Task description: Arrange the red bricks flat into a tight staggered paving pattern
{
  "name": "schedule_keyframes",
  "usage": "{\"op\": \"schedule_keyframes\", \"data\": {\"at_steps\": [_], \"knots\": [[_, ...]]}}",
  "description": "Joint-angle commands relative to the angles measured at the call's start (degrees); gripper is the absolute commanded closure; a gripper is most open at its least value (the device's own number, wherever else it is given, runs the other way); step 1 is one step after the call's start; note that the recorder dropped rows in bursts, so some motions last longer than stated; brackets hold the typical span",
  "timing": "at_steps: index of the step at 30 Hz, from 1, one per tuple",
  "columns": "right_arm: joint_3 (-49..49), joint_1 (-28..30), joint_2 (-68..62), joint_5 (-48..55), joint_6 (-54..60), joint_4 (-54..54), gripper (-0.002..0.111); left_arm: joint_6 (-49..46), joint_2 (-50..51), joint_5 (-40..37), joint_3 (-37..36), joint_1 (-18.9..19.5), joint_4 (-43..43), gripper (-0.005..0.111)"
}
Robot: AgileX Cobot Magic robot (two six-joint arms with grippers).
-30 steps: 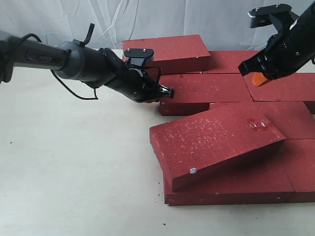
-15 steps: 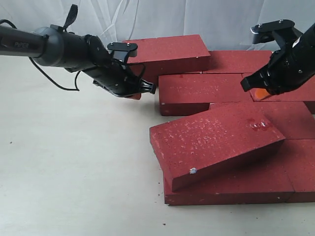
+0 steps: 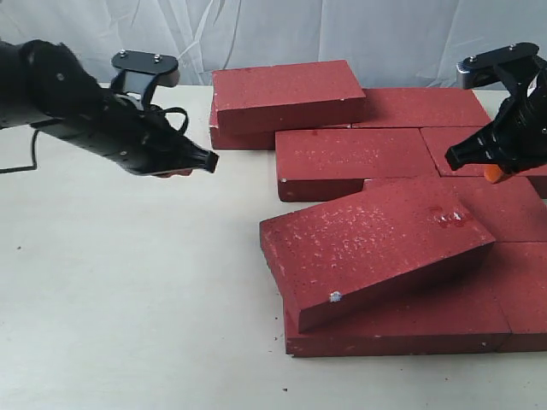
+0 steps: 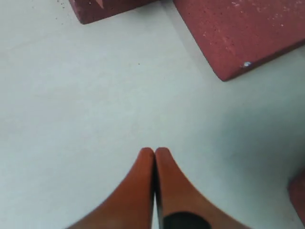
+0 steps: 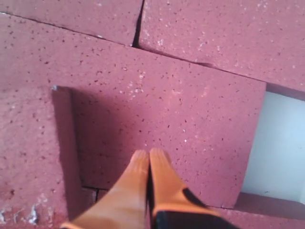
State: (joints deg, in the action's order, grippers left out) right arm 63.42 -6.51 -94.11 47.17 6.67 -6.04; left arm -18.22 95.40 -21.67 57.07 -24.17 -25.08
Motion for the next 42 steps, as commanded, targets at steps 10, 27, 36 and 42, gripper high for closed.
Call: {"op": "schedule_keyframes", "data": {"at_steps": [10,27,36,42], "knots": [[-0.32,0.22,0.65,4.72,-0.97,-1.18,0.109,-0.23,-16.87,-14.45,-10.96,-0.89,-2.53,0.107],[-0.32,-1.61,0.65,8.02,1.39,3.12,0.109,-1.30,-8.50,-6.72,-10.96,-15.88,-4.26,0.107],[-0.32,-3.49,0.54,6.26,1.39,1.46,0.109,-1.44,-5.41,-2.86,-10.96,-18.37,-6.47,0.107],[-0.32,-3.49,0.54,5.27,2.64,1.46,0.109,-1.44,-5.31,-1.63,-10.75,-18.37,-7.53,0.107]]}}
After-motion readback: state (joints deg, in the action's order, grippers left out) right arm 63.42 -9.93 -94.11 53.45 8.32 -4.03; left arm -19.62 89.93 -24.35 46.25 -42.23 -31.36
